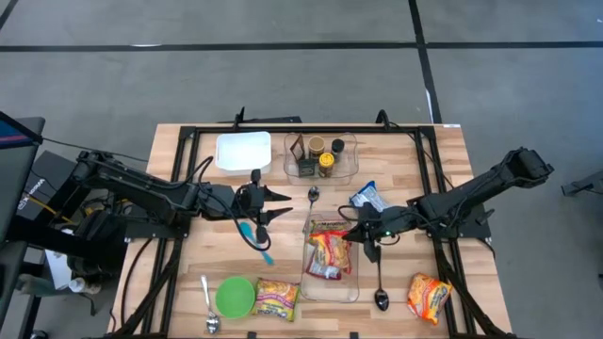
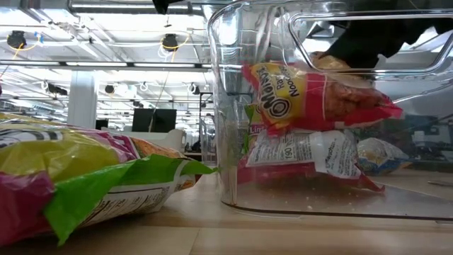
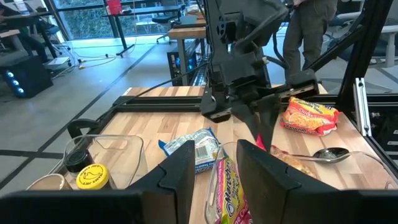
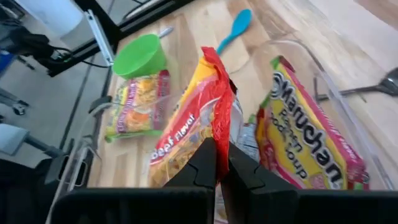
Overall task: Pick & Place Food Item
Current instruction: Put the left orange noodle pack into the bottom transparent bin
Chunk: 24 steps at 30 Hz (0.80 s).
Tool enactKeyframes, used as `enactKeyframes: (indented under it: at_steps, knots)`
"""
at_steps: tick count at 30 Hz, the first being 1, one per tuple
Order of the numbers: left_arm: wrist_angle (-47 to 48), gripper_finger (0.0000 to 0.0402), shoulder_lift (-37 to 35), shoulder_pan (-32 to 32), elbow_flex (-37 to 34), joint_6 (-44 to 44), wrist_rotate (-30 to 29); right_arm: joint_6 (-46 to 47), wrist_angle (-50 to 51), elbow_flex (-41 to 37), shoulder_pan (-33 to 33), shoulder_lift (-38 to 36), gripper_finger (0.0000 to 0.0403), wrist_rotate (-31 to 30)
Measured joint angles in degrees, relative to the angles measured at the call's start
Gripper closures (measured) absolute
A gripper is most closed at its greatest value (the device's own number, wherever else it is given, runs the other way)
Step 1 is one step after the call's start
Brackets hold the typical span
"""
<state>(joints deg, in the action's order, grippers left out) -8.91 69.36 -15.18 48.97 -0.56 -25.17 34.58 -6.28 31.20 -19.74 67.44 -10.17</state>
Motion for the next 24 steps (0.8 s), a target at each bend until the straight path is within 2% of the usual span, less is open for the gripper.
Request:
enactKeyframes:
  at_steps: [6,16,24]
  knots:
    - [0.0,0.0289,0.0,0.0,0.0,0.0,0.0,0.8,3.7,0.0,1.7,0.0,0.0393,0.0]
    - [0.0,0.0289,0.0,0.0,0.0,0.0,0.0,1.0,8.5,0.0,4.6,0.0,0.0328,1.1]
    - [0.0,0.0289,0.0,0.0,0.0,0.0,0.0,1.0,8.7,0.0,4.6,0.0,0.0297,1.1]
